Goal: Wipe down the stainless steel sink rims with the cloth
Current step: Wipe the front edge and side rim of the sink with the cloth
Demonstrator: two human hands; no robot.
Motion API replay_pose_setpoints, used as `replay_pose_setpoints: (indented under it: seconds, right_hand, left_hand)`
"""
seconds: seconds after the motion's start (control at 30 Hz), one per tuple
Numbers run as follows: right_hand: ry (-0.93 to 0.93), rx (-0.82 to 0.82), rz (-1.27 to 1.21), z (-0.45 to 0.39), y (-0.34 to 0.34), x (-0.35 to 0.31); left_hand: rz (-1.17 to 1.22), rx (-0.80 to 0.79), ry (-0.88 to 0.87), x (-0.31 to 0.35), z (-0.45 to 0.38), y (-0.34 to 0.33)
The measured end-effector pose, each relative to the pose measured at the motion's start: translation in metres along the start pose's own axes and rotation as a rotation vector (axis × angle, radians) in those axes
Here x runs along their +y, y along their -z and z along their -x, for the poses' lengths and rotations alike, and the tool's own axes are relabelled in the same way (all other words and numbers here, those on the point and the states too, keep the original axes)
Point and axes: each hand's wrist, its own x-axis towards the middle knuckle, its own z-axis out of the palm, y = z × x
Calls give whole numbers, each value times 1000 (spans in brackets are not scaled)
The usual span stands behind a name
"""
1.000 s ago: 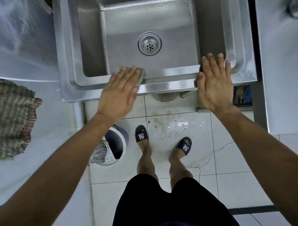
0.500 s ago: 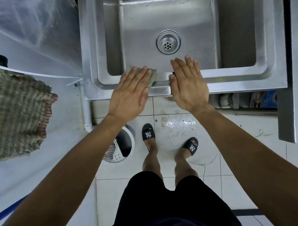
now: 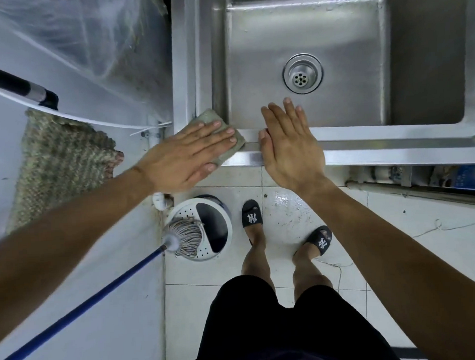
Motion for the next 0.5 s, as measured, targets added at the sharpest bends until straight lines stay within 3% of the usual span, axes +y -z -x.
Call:
replay_pose_setpoints:
  seconds: [0.1,0.2,0.37,0.43,0.5]
  right_hand:
    - [13,-45,76,-1,-2,1]
    - [21,-54,99,-2,-2,0]
    - [33,-97,137,-1,0,-2]
    - [35,-116,144,-1,1,-2]
    - [44,-126,149,-1,2,-2]
  left_hand:
    - [-25,-102,-94,-38,-6,19]
    - [9,-67,95,-46,-22,30]
    - [137,116,563,41,-24,7]
    - [149,150,588,74,-16,-4]
    - [150,146,499,72,-7,-7]
